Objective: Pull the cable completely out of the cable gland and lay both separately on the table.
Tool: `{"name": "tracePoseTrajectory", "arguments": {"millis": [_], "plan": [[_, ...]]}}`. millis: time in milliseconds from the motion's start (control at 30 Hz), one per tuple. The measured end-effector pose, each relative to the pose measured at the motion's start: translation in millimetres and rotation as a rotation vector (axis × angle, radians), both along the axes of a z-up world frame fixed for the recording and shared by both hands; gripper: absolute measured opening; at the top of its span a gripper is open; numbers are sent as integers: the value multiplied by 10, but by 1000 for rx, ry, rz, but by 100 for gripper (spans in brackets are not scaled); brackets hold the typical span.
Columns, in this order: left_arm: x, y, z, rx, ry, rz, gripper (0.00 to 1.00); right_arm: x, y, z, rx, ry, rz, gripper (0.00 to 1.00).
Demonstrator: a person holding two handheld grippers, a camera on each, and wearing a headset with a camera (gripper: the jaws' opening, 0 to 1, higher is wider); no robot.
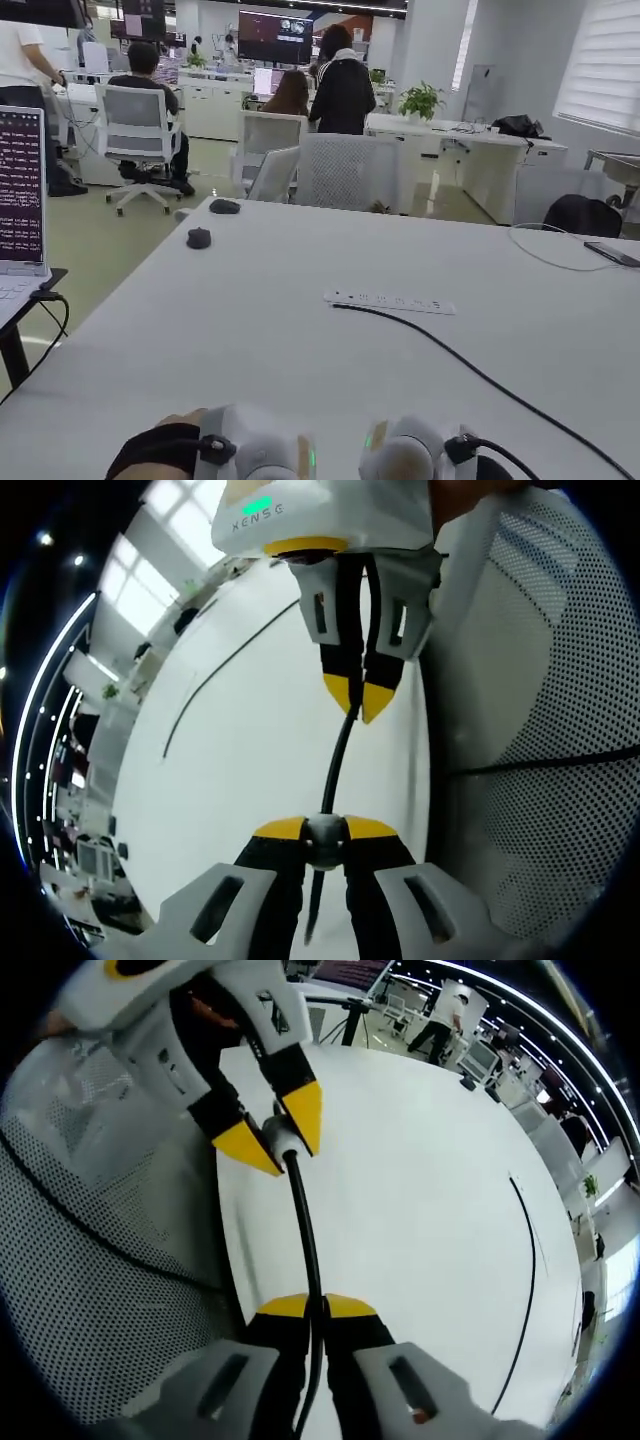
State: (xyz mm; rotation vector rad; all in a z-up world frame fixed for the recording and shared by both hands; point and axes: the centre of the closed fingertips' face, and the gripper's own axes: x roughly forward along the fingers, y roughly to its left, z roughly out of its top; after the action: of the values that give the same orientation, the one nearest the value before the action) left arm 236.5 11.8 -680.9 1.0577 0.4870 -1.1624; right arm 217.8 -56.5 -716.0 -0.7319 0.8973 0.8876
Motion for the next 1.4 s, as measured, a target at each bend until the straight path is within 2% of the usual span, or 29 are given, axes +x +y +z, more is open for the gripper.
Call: {"name": "tracePoseTrajectory", "arguments": {"millis": [200,333,433,467,567,633,700,733,933,1033,1200,1267,1333,1400], "plan": [[15,13,6,0,-3,11,14,26,-155,-32,-44,10,-58,3],[27,17,12,-1,-9,14,14,38,-96,17,-31,-12,-43,7],[8,2,9,-2,-7,5,14,55,93,88,48,-38,-5,16],[-1,0,5,1,-6,2,14,58,185,131,89,-49,16,16],[-27,-20,4,-1,-4,-18,14,37,348,235,152,-74,66,17],[-48,-50,19,-12,-3,-28,14,24,397,271,163,-89,92,15],[-48,-52,13,-8,-3,-29,14,0,422,280,178,-85,105,7],[-44,-49,13,-10,-3,-28,14,-15,420,262,176,-73,110,3],[-31,-41,23,-14,-3,-20,14,17,388,254,166,-83,93,3],[-7,-5,17,-5,-6,-5,14,37,271,182,118,-68,60,3],[25,18,25,-6,-9,13,14,62,143,127,79,-51,7,3],[36,32,25,-4,-12,20,14,60,39,75,39,-34,-26,3],[43,38,27,-3,-13,26,14,56,-25,39,12,-25,-34,3],[45,31,31,-6,-14,27,14,49,-40,39,8,-21,-38,3]]}}
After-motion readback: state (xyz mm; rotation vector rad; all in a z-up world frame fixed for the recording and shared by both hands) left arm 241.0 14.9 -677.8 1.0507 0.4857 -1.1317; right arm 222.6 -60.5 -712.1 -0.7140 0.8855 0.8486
